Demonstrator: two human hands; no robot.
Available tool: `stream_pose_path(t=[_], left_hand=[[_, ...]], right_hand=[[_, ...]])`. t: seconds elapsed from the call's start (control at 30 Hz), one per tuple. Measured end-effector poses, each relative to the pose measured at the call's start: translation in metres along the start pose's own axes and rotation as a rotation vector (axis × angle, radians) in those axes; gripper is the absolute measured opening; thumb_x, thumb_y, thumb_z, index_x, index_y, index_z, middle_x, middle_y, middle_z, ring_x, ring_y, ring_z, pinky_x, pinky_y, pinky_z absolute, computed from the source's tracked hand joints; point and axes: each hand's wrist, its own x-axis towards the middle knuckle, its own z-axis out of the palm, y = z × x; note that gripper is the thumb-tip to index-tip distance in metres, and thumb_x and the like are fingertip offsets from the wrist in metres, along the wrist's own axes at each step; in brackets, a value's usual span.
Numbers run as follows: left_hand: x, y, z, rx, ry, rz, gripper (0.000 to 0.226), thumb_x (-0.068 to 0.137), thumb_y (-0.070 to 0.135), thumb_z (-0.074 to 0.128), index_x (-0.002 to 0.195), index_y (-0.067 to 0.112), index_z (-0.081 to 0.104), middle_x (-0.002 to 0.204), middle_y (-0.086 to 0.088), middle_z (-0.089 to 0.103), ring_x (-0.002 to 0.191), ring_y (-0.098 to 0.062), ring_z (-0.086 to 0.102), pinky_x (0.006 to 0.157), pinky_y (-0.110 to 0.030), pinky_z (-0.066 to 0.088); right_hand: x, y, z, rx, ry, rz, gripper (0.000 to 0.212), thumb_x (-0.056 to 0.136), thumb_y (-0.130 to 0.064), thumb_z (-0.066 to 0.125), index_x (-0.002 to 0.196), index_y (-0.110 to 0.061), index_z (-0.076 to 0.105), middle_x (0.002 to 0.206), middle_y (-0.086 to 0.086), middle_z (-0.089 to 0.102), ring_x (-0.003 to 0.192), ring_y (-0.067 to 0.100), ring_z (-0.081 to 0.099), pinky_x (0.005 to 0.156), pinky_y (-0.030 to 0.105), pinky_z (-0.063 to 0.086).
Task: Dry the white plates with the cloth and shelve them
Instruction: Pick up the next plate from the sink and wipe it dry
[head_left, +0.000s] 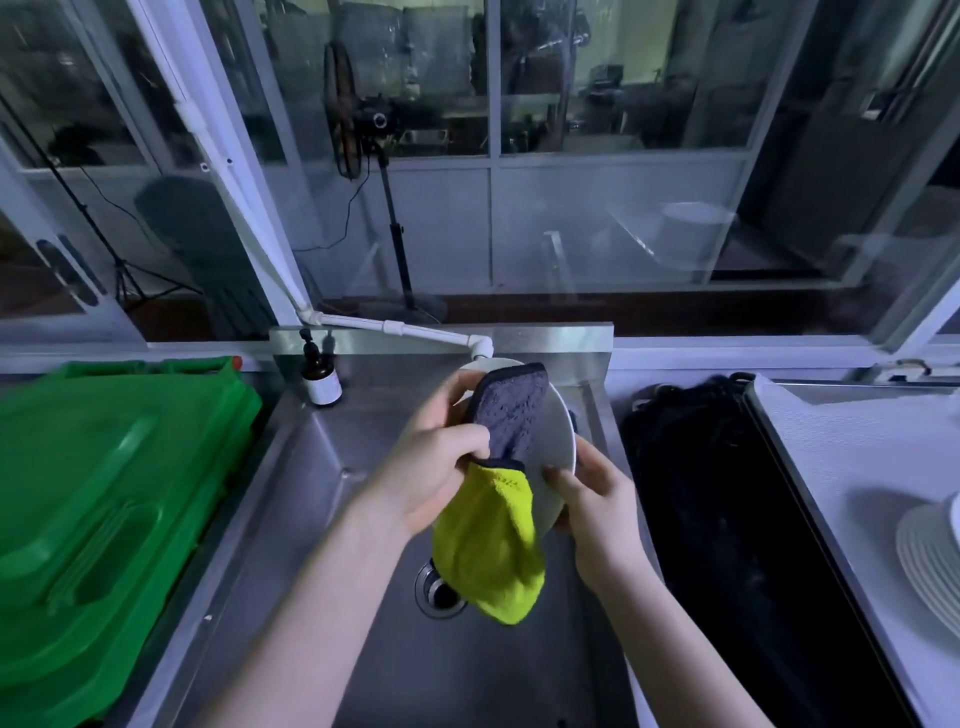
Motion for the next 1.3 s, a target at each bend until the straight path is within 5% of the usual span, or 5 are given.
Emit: stream_pose_path(t=[0.27, 0.57, 0.8, 0.97, 1.3], left_hand=[[-0.003, -0.056, -0.020, 1.190, 0.098, 0.139, 0.068, 0.085, 0.001, 0.046, 0.145, 0.033, 0.039, 0.145, 0.008, 0.048, 0.116, -0.016, 0.055, 0.092, -0.004, 0.033], [-0.012, -0.074, 0.003, 1.027, 0.057, 0.271, 0.063, 0.087, 0.012, 0.068, 0.141, 0.031, 0.043, 0.140, 0.020, 0.054, 0.138, -0.001, 0.038, 0.115, -0.028, 0.031], [0.018, -0.052, -0.029, 1.707, 0.171, 0.119, 0.062, 0.103, 0.036, 0.025, 0.156, 0.017, -0.001, 0.158, 0.007, -0.019, 0.151, -0.017, -0.012, 0.123, -0.034, -0.003], [-0.005, -0.060, -0.017, 1.673, 0.071, 0.276, 0.066, 0.095, 0.042, 0.016, 0.152, 0.013, 0.032, 0.161, 0.008, 0.007, 0.152, -0.021, 0.003, 0.123, -0.046, 0.005], [0.050, -0.024, -0.031, 1.853, 0.066, 0.256, 0.068, 0.092, 0.043, 0.000, 0.157, 0.023, 0.003, 0.163, 0.009, -0.010, 0.151, -0.016, -0.012, 0.122, -0.044, 0.004]], right_hand=[[-0.002, -0.004, -0.008, 0.228, 0.094, 0.140, 0.028, 0.088, 0.009, 0.053, 0.101, -0.007, 0.072, 0.081, 0.019, 0.061, 0.072, 0.029, 0.053, 0.058, 0.032, 0.046], [-0.006, -0.009, -0.004, 0.321, 0.063, 0.161, 0.032, 0.092, 0.008, 0.049, 0.103, -0.008, 0.074, 0.088, 0.022, 0.063, 0.079, 0.031, 0.053, 0.065, 0.034, 0.045], [-0.002, -0.025, -0.002, 0.291, 0.005, 0.093, 0.039, 0.089, 0.010, 0.053, 0.100, -0.018, 0.078, 0.089, 0.013, 0.071, 0.078, 0.026, 0.064, 0.068, 0.038, 0.052], [0.011, -0.046, -0.009, 0.297, 0.009, 0.064, 0.032, 0.091, 0.009, 0.051, 0.112, -0.005, 0.071, 0.095, 0.015, 0.069, 0.080, 0.026, 0.064, 0.065, 0.034, 0.052], [0.006, -0.031, 0.005, 0.256, -0.101, 0.181, 0.032, 0.088, 0.010, 0.051, 0.099, -0.008, 0.076, 0.083, 0.018, 0.067, 0.070, 0.028, 0.061, 0.057, 0.033, 0.054]])
